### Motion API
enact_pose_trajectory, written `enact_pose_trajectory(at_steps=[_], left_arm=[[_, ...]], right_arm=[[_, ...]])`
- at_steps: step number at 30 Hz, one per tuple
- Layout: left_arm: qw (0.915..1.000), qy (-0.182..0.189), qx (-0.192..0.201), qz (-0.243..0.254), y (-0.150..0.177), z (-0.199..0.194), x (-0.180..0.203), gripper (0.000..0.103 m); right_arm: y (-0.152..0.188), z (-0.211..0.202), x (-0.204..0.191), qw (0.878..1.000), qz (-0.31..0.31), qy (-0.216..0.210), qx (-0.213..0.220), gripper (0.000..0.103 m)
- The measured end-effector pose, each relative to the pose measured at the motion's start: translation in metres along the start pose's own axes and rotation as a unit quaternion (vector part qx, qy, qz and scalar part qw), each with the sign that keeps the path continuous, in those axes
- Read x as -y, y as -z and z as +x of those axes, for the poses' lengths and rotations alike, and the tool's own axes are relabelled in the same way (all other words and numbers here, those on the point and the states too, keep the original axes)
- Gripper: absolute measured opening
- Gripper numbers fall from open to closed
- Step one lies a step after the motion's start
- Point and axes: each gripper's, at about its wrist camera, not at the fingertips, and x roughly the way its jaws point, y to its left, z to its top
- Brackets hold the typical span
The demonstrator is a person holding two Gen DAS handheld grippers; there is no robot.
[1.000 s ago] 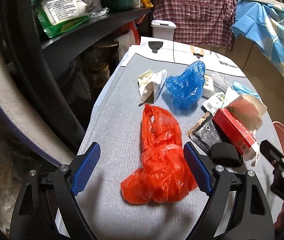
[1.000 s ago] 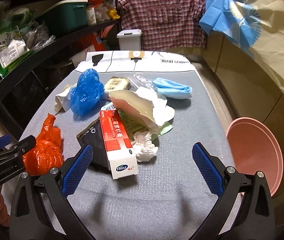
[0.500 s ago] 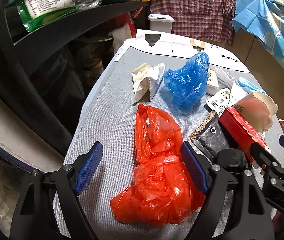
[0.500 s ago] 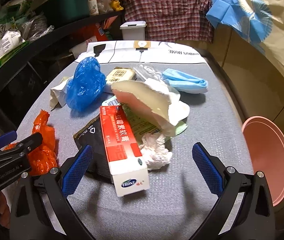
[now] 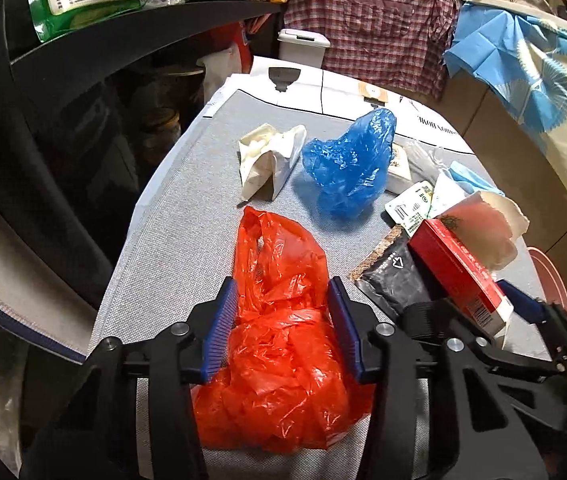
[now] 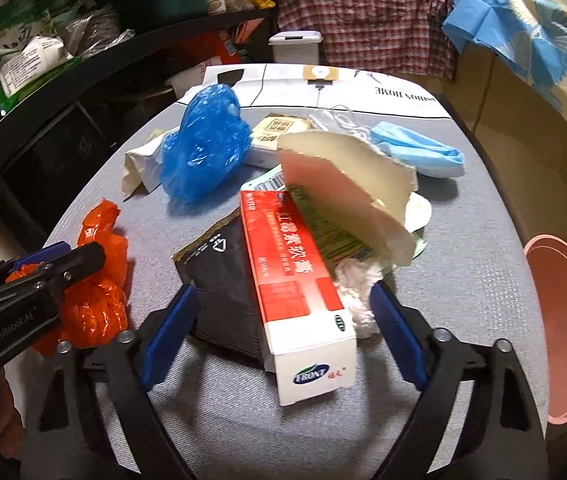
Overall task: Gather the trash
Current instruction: 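Grasp the red plastic bag with the left tool while the right tool grasps the red toothpaste box, then carry the red bag and toothpaste box with both tools over the pink bucket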
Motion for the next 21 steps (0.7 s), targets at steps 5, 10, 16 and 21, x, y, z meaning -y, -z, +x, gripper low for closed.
enact_pose_trajectory(at_steps=[5, 10, 16, 21], left_arm=[[0.9998, 0.015, 0.001, -0.009, 0.0, 0.0, -0.003, 0.041], [0.9993, 0.032, 0.001, -0.02, 0.0, -0.002, -0.008, 0.039], [0.9988, 0.041, 0.009, -0.025, 0.002, -0.006, -0.01, 0.029], [0.9979, 0.05, 0.026, -0.032, 0.001, -0.016, -0.014, 0.022]], right_arm=[[0.001, 0.004, 0.001, 1.0, 0.01, -0.024, -0.01, 0.066], [0.001, 0.001, 0.001, 0.999, 0.006, -0.035, -0.005, 0.055], [0.002, -0.007, -0.001, 0.999, -0.006, -0.042, 0.004, 0.034], [0.002, -0.017, -0.001, 0.998, -0.011, -0.052, 0.016, 0.034]])
